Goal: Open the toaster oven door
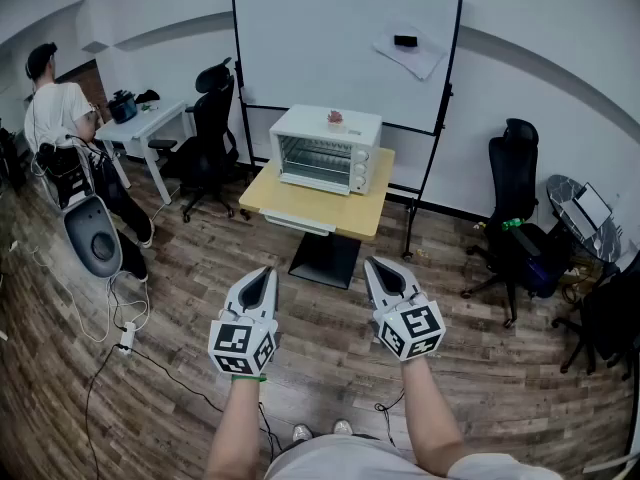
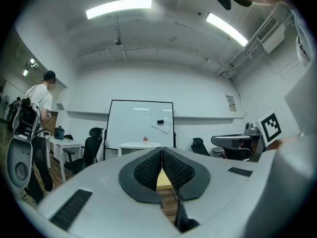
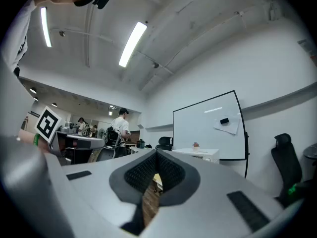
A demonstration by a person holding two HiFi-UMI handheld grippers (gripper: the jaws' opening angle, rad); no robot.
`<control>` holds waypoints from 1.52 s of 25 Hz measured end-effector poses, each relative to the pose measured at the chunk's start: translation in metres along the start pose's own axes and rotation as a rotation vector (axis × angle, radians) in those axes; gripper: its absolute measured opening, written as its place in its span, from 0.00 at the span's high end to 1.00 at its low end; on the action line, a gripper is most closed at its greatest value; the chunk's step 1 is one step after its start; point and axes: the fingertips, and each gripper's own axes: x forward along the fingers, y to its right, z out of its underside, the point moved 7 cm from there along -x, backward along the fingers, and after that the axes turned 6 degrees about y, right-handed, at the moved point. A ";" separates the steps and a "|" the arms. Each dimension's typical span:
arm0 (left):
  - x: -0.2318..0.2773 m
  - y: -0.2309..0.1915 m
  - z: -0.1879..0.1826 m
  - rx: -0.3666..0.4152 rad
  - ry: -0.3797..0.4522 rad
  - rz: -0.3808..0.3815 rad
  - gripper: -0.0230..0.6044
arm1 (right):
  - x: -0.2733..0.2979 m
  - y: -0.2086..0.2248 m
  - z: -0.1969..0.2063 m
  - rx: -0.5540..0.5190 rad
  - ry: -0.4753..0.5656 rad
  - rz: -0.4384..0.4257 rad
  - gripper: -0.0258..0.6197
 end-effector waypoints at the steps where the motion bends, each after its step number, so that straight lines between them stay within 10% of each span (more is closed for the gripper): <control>1: -0.001 0.000 0.000 -0.001 0.001 0.000 0.94 | -0.001 0.000 0.000 0.000 0.000 0.001 0.96; 25: 0.001 0.003 0.004 -0.005 -0.005 0.020 0.94 | 0.004 -0.002 0.006 0.005 -0.011 0.000 0.96; 28: 0.001 0.005 0.004 -0.017 -0.005 0.030 0.91 | 0.004 -0.002 0.007 0.012 -0.014 -0.003 0.75; 32: 0.003 0.004 0.005 -0.045 -0.004 0.037 0.57 | 0.007 -0.006 0.008 0.003 -0.022 -0.016 0.59; 38: 0.002 0.004 0.006 -0.049 0.000 0.041 0.49 | 0.008 -0.007 0.011 0.001 -0.025 -0.013 0.43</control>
